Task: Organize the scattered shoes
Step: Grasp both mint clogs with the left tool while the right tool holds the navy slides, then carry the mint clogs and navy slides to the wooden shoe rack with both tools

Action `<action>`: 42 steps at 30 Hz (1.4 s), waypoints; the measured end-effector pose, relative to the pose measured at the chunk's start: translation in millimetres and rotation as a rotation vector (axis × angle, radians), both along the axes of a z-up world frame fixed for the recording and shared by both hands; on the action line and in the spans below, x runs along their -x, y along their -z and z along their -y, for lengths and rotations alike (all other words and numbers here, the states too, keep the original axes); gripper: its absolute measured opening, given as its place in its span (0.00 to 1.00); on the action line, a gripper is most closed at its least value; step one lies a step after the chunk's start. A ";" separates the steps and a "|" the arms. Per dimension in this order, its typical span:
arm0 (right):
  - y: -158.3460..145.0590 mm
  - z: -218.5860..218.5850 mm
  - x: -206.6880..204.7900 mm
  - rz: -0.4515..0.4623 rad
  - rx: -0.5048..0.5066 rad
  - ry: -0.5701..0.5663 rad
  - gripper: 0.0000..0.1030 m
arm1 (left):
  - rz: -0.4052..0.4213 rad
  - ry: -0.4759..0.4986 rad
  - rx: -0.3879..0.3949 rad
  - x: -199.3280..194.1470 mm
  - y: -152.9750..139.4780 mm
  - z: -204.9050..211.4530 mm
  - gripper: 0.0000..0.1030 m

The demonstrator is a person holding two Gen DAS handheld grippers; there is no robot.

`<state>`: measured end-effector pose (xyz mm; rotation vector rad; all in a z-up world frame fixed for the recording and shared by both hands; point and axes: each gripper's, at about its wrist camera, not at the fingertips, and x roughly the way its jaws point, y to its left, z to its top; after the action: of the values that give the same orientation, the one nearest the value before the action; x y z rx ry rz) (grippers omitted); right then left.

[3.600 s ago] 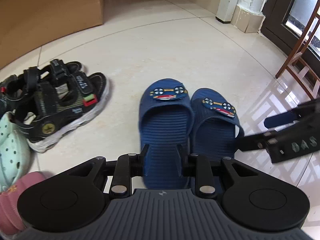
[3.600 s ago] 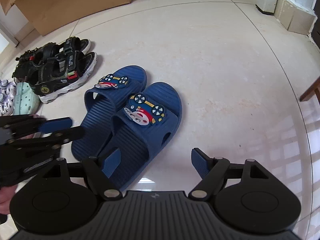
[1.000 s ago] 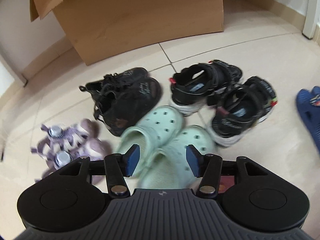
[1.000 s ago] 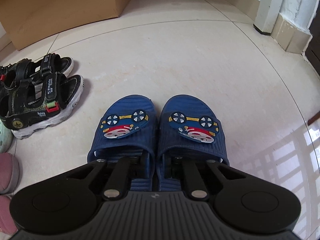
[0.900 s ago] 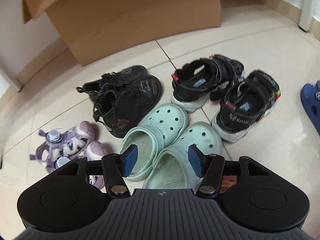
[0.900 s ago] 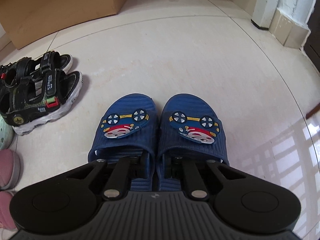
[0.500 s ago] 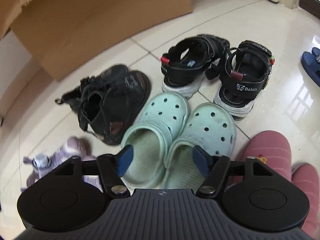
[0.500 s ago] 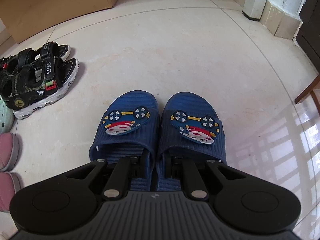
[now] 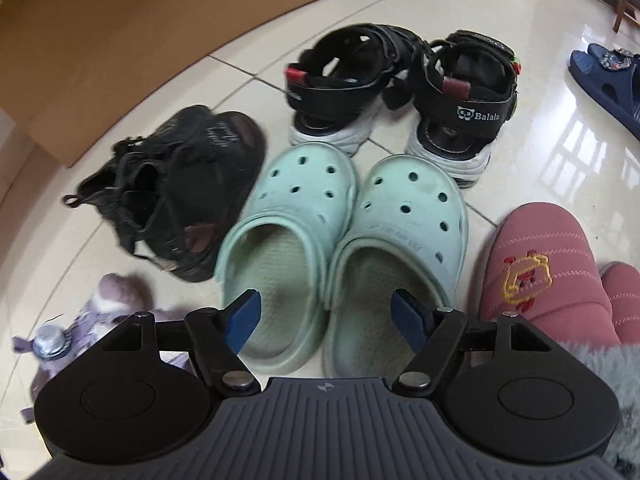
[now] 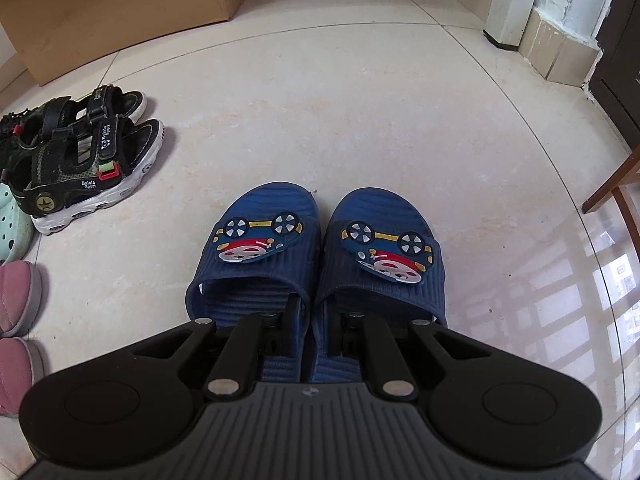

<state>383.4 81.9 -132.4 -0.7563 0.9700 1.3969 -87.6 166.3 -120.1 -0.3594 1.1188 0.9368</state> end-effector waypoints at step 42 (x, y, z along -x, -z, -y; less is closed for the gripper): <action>0.0 3.8 -1.1 -0.012 -0.032 -0.012 0.46 | 0.194 -0.409 -0.226 33.2 -77.3 34.6 0.17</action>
<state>384.5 78.1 -132.4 -0.7319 0.9518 1.4255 -120.7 131.7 -42.7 -0.4921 0.7633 1.3447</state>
